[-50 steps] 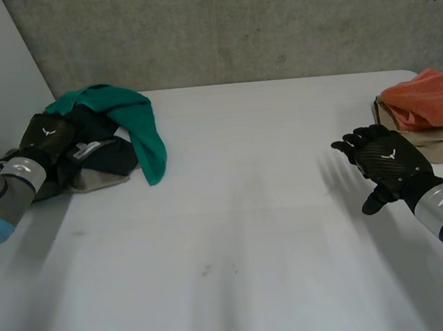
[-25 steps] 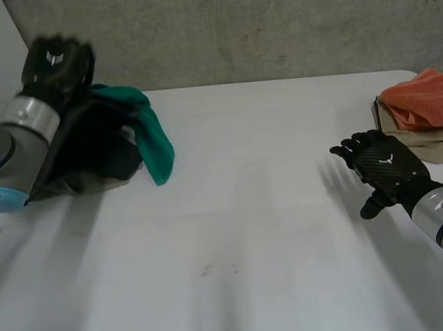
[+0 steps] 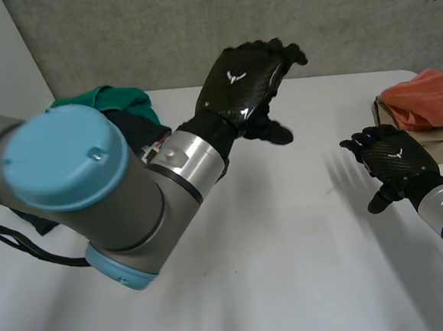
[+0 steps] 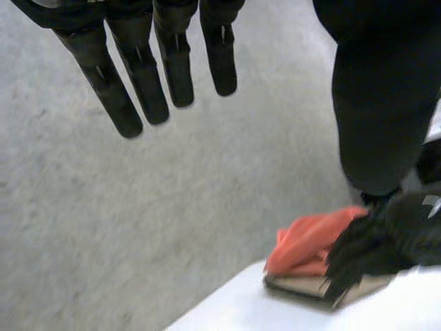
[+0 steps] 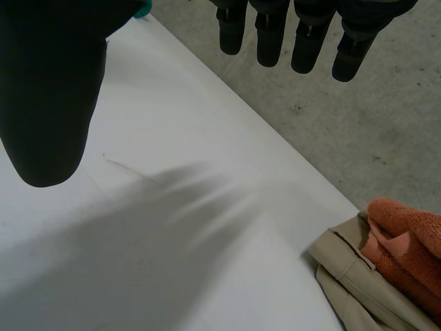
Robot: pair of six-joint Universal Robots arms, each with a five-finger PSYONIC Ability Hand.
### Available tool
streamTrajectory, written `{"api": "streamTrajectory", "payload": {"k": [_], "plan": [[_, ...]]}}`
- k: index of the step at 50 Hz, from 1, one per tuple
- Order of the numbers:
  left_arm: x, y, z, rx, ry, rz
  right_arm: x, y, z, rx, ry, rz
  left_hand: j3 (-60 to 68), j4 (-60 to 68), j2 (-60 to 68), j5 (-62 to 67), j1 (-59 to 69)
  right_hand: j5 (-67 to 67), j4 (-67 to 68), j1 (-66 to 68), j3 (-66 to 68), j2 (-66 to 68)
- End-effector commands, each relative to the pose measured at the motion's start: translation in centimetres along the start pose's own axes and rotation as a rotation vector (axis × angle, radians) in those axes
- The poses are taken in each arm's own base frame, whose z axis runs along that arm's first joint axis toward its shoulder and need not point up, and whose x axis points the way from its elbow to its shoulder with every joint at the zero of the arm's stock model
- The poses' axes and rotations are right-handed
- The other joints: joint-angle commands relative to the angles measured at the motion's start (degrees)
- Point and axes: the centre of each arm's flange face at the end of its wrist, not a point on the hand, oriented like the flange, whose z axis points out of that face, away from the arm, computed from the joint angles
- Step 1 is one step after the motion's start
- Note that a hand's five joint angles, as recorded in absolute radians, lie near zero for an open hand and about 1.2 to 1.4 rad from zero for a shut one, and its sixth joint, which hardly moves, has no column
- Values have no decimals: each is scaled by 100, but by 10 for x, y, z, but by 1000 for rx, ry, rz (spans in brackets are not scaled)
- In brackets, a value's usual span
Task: Fold the laundry.
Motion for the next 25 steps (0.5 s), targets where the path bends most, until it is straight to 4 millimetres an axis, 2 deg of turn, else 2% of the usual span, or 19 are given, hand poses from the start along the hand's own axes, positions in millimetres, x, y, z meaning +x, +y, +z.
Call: {"api": "streamTrajectory", "payload": {"k": [1, 2, 5, 9, 10, 14, 20, 22, 25], "plan": [[-101, 30, -14, -137, -340, 282, 0, -1, 0, 2, 0, -1, -483, -432, -446, -412, -166, -253, -249, -314, -244, -227], [-126, 35, -19, -177, -402, 352, 0, 0, 1, 2, 0, -1, -483, -432, -447, -412, -166, -253, -249, -314, -244, -227], [-158, 42, -27, -235, -466, 451, -1, 0, 1, 3, -5, -1, -483, -432, -447, -412, -166, -253, -249, -314, -244, -227], [-209, 71, -40, -356, -543, 563, -3, 1, 1, 0, -12, -3, -450, -399, -413, -378, -133, -253, -249, -314, -244, -227], [-235, 84, -49, -406, -581, 587, -4, 1, 1, 0, -14, -4, -400, -349, -363, -328, -83, -253, -249, -314, -244, -227], [-279, 107, -60, -462, -571, 632, -4, 1, 1, -1, -14, -4, -265, -214, -228, -194, 52, -253, -249, -314, -244, -227], [-303, 139, -59, -453, -429, 631, -5, 2, 1, -4, -16, -3, 4, 55, 41, 75, 321, -253, -249, -314, -244, -227], [-315, 150, -65, -465, -428, 621, -5, 2, 1, -4, -16, -3, 255, 306, 292, 326, 572, -253, -249, -314, -244, -227], [-322, 160, -67, -467, -424, 617, -6, 2, 2, -6, -17, -2, 441, 492, 478, 512, 758, -253, -249, -314, -244, -227]]}}
